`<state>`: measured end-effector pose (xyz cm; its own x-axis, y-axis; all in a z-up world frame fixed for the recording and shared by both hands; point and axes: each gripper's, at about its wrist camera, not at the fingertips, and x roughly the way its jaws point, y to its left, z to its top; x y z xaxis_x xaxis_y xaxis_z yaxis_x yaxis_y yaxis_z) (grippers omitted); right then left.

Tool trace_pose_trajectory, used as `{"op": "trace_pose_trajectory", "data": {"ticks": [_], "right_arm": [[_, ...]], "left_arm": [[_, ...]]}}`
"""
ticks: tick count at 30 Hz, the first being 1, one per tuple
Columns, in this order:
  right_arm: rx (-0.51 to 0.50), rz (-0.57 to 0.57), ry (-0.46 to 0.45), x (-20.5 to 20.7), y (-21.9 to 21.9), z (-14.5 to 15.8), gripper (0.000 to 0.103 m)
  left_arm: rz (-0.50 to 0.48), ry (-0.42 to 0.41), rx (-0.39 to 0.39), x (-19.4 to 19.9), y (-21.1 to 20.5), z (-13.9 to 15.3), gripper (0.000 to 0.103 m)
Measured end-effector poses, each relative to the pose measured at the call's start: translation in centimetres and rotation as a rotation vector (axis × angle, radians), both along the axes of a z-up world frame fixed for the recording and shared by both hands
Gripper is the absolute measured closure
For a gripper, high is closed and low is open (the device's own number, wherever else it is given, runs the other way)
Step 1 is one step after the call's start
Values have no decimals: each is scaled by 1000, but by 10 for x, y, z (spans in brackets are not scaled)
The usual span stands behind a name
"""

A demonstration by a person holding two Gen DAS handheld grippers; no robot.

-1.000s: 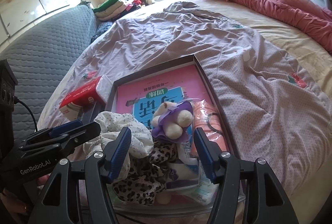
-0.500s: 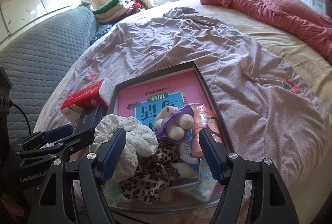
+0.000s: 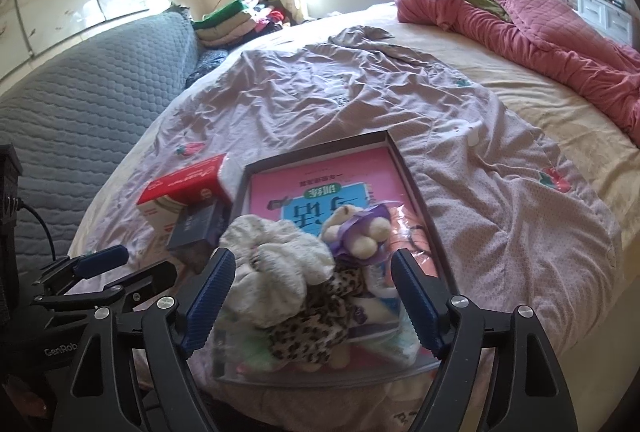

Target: Organize soft objects

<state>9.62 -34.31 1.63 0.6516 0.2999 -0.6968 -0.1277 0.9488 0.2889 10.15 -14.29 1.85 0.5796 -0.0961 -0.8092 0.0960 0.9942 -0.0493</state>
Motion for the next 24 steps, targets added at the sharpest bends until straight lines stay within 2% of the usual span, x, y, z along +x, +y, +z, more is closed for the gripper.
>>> {"op": "trace_pose_trajectory", "data": {"ticks": [7,13,24], "right_arm": [[-42,29,-11,-20,18,10,21],[-30,36,-57,-46,25,26,20],[-47,50,-66,-83,38,44,20]], "left_arm": [[37,-6,10,-26,16,10,20],[85,2,34,-51,25,17,20],[123,-18,30,-90,32,28,20]]}}
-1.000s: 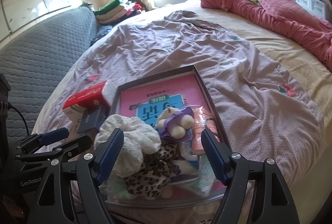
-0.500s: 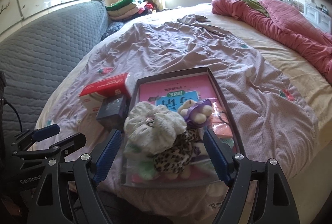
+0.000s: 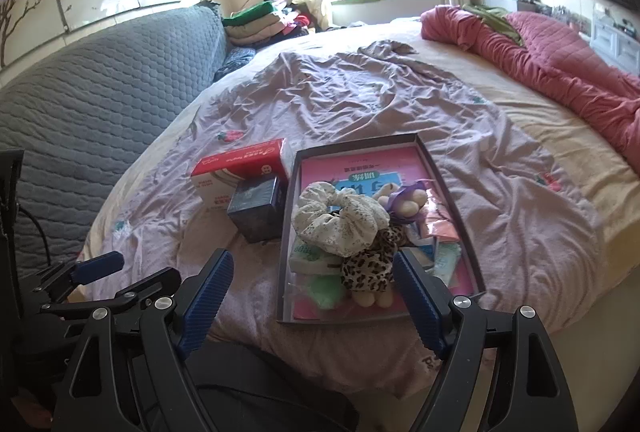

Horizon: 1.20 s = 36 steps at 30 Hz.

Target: Organize soft objects

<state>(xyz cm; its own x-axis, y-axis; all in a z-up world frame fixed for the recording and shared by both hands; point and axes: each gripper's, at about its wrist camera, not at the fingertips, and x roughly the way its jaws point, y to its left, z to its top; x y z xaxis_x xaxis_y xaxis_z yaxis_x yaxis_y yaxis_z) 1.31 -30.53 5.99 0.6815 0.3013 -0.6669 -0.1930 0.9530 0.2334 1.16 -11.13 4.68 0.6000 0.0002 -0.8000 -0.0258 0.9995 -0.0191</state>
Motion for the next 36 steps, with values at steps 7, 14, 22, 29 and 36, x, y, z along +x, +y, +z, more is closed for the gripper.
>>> {"op": "trace_pose_trajectory", "data": {"ticks": [7,14,22,29,36], "right_arm": [[-11,1,-10,-18,2,3,20],[-7,-10,-3,-28,4,6,20],[-53,5,7,-39,14,2,20],[-64,6,9,-44,17,-6,20],[-62,0,49,-40,16,-19,20]], "left_arm": [[7,4,8,-12,4,0,20],[7,18,27,-20,5,-1,20],[24,17,15,-32,8,2,20],[27,18,20,-41,11,-3,20],[27,28,14,-40,12,-8,20]]}}
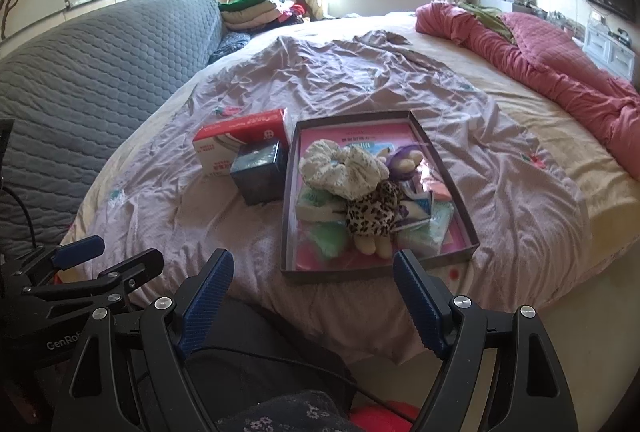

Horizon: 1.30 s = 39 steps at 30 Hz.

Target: Organize soft objects

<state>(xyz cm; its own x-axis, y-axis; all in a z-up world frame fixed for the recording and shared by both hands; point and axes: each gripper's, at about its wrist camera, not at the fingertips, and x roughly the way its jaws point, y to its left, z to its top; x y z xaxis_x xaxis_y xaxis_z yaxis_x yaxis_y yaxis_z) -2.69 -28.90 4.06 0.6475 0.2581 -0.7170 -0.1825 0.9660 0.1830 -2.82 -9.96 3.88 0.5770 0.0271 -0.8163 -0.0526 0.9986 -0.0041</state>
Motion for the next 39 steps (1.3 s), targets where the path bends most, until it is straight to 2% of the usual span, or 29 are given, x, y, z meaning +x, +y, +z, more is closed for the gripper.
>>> {"op": "trace_pose_trajectory", "data": {"ticks": [12,39], "right_arm": [[-20,10,11,1,5,-5,20],[-28,13,9,0,5,-7,20]], "left_arm": [[4,27,-2,4,1,-9,20],[20,25,1,4,5,-11,20]]}}
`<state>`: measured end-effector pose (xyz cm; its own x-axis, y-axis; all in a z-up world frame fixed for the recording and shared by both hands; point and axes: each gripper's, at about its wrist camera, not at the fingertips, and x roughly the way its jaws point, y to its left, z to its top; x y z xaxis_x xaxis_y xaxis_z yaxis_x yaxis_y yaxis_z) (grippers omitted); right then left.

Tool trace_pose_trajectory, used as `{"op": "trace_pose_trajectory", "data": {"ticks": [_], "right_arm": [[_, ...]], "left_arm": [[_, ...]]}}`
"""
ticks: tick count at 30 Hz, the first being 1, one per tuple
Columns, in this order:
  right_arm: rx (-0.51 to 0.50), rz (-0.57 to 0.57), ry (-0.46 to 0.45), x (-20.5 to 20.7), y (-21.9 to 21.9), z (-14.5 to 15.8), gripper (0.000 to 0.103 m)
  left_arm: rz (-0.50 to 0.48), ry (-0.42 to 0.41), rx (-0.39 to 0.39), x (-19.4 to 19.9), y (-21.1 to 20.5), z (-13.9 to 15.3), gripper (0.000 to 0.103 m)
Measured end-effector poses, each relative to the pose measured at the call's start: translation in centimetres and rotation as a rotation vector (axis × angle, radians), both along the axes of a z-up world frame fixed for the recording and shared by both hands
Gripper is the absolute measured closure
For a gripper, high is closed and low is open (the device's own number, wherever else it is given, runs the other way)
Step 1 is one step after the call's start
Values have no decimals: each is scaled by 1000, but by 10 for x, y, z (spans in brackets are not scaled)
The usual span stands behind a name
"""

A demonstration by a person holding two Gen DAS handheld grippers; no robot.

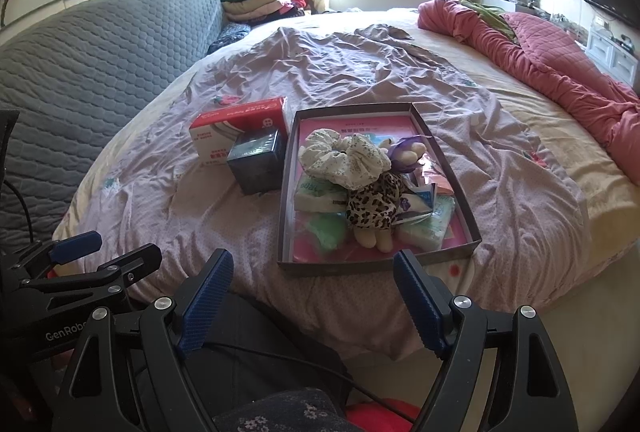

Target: Organize soft objects

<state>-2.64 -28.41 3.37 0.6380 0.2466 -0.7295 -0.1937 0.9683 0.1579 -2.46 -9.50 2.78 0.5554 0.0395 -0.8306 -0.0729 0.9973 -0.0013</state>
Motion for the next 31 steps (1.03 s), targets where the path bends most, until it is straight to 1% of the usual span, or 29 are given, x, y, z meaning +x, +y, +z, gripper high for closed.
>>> {"op": "trace_pose_trajectory", "data": {"ticks": [24,31], "right_arm": [[-6,-5,-6,1,-1,-1,20],[-20,8,-15,1,2,-2,20]], "left_arm": [[8,8,2,2,1,-4,20],[-12,-3,2,0,-2,-8,20]]}}
